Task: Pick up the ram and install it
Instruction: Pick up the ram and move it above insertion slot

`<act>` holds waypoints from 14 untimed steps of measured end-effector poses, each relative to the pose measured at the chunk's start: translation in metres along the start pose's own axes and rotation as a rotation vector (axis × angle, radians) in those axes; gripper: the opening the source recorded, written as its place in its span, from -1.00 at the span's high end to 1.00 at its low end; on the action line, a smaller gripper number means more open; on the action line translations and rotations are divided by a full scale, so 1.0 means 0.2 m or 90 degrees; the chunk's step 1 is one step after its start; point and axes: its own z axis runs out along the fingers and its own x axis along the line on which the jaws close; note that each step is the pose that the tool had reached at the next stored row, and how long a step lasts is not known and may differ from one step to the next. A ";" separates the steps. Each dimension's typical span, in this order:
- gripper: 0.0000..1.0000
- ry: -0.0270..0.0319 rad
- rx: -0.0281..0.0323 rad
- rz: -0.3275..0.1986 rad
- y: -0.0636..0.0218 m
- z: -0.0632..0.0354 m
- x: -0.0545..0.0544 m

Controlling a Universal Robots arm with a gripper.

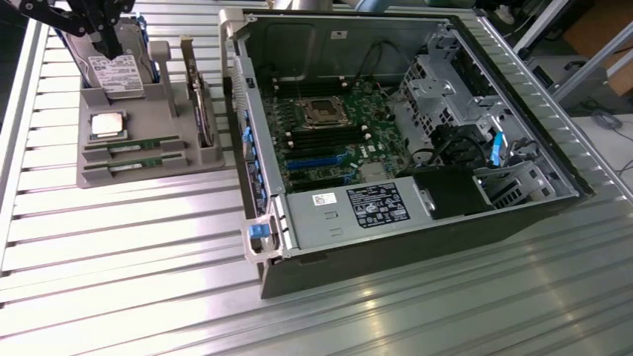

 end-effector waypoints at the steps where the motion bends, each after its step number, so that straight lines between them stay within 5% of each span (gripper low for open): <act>1: 0.79 0.0001 -0.0001 -0.002 0.000 0.000 0.00; 14: 0.79 0.0018 -0.0010 -0.040 0.000 0.000 0.00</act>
